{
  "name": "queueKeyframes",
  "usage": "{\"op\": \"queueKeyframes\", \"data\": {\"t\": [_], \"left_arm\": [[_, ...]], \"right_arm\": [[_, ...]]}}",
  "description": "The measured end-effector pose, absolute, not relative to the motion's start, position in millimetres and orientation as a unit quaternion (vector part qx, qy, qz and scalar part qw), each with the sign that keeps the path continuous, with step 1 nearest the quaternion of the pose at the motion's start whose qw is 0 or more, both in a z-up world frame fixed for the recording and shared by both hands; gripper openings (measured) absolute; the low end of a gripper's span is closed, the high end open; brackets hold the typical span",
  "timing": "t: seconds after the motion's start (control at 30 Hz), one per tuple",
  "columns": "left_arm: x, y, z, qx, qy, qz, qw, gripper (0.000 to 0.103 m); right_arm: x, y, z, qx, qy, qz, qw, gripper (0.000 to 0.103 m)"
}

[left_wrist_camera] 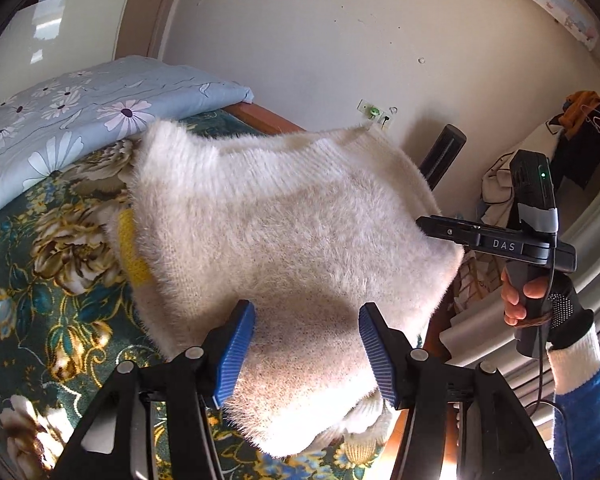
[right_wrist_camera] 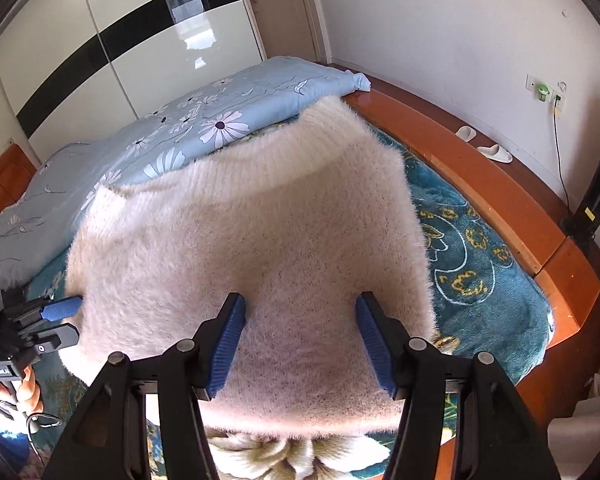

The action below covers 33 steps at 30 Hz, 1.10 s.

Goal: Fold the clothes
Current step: 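Carry the sweater with both grippers and lower it onto the clothes stack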

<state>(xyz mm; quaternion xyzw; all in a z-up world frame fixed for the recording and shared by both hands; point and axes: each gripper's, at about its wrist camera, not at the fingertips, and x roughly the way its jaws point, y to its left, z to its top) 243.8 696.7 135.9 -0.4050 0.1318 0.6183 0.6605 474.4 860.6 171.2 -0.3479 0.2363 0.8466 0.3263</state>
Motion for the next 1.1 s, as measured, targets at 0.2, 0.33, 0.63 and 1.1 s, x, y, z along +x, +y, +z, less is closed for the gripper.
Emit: {"op": "queueKeyframes", "data": {"t": [0.2, 0.33, 0.63, 1.1], "left_arm": [[251.0, 686.8, 142.9, -0.385, 0.145, 0.632, 0.657, 0.06], [253.0, 672.3, 154.7, -0.375, 0.148, 0.647, 0.648, 0.06], [273.6, 633.8, 159.7, -0.361, 0.154, 0.669, 0.631, 0.063], [312.9, 577.6, 94.1, -0.357, 0.142, 0.712, 0.587, 0.096]], "right_arm": [[482.8, 852.6, 173.0, -0.326, 0.242, 0.851, 0.334, 0.06], [488.5, 847.3, 174.2, -0.311, 0.246, 0.853, 0.338, 0.06], [495.5, 806.4, 188.0, -0.299, 0.23, 0.857, 0.351, 0.06], [502.4, 727.7, 141.8, -0.301, 0.24, 0.852, 0.354, 0.079]]}}
